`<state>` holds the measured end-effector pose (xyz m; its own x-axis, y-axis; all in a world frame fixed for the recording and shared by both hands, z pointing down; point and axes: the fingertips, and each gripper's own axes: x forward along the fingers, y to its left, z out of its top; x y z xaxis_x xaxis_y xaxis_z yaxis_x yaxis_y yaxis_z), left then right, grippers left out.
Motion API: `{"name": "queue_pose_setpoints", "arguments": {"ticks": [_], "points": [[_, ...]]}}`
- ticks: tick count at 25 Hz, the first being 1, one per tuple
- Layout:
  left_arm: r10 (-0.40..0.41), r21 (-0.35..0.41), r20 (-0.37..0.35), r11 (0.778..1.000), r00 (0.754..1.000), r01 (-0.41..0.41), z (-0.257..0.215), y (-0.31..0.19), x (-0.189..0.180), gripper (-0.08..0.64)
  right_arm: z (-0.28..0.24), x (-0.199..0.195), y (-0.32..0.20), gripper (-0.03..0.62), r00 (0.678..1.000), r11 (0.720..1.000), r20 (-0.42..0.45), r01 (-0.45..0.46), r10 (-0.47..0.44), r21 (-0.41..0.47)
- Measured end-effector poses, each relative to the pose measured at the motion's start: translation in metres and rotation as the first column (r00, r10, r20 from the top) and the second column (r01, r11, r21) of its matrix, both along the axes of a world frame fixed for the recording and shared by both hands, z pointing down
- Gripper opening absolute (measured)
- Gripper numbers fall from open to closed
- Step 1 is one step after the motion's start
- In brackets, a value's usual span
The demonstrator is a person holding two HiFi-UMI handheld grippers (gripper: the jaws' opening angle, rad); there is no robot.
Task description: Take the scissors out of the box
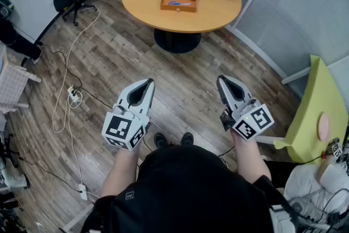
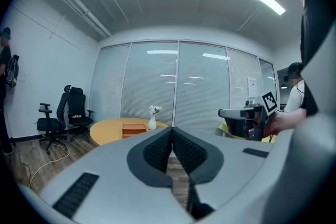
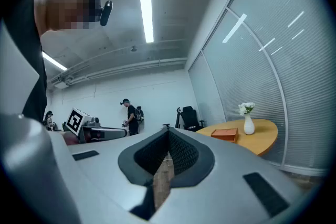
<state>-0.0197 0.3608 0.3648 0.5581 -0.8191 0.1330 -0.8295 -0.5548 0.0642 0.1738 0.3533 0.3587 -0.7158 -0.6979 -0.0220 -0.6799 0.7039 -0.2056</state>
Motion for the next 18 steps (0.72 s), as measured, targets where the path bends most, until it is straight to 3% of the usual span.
{"name": "queue_pose_setpoints", "arguments": {"ticks": [10,18], "points": [[-0.004,-0.002,-0.014,1.000,1.000,0.004,0.001,0.005,-0.021,0.015,-0.002,-0.021,0.003,0.035,1.000,1.000,0.002,0.010,-0.010,0.010],[-0.018,0.011,-0.030,1.000,0.999,0.018,0.000,0.011,-0.060,0.015,-0.010,-0.057,0.006,0.035,1.000,0.999,0.002,0.022,-0.023,0.036]]}}
